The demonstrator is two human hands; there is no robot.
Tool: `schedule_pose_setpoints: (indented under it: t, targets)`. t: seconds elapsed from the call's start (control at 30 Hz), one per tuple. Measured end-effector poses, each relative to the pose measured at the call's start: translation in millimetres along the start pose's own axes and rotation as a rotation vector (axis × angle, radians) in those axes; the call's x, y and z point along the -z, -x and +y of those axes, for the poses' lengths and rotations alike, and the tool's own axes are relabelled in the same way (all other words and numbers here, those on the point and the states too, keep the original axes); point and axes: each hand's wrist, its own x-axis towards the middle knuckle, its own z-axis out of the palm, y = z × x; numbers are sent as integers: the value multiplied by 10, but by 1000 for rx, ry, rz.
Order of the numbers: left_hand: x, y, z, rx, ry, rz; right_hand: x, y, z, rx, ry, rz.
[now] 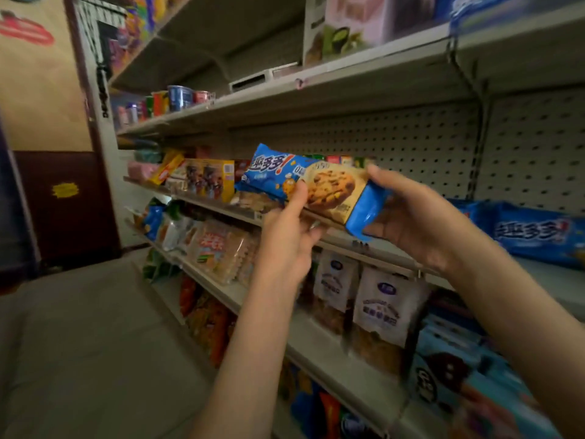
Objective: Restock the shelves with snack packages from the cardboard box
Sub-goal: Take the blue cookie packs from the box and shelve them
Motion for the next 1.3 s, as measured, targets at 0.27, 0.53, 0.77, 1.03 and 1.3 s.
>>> schedule_pose_setpoints:
  t: [0.27,0.53,0.77,1.03,1.3]
  targets:
    - [-761,190,-428,101,-167,-215,473,306,-490,245,110,472]
    - [-913,-33,-691,-33,-332,-217,1398,866,-952,189,222,737]
    - [-1231,-64,-1083,-185,-1074,-368,1885,980,-712,6,222,982]
    - [-1505,-192,-1376,-100,-1350,-570,2173,968,-653,-230,911,1180]
    - [-1662,-306,-1546,-222,-1583,-549,2447,911,-613,-345,862,1182]
